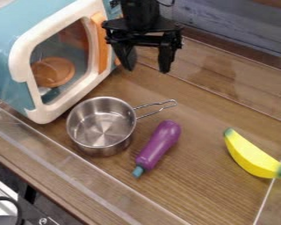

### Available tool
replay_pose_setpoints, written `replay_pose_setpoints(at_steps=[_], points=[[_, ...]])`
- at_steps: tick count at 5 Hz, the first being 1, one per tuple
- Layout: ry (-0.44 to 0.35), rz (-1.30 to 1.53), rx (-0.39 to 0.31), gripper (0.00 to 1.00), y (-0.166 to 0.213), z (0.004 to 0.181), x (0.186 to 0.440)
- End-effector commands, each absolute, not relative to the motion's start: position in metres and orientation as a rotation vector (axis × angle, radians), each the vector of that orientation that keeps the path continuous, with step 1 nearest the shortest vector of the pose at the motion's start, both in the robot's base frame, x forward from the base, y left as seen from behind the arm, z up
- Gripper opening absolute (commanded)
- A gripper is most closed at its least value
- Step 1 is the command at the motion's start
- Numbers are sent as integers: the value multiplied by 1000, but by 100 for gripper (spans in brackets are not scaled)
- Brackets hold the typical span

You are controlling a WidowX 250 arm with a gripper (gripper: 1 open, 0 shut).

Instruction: Remove the eggplant from inside the silver pot and put it on the table

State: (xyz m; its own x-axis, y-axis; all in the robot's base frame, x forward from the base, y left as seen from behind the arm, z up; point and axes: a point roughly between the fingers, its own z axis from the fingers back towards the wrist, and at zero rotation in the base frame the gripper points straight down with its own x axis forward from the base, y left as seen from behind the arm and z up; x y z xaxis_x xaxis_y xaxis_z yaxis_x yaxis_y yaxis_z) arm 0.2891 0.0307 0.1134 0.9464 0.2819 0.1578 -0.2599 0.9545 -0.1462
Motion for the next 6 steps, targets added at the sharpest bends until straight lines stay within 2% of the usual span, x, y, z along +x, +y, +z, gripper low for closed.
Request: replay_pose_setpoints(at_steps=[1,2,4,6], points=[[-238,288,-111,100,25,124,295],[-236,223,-109,100,34,118,295],[-254,304,-96,100,50,134,302],[-256,194,-98,100,46,120,299]])
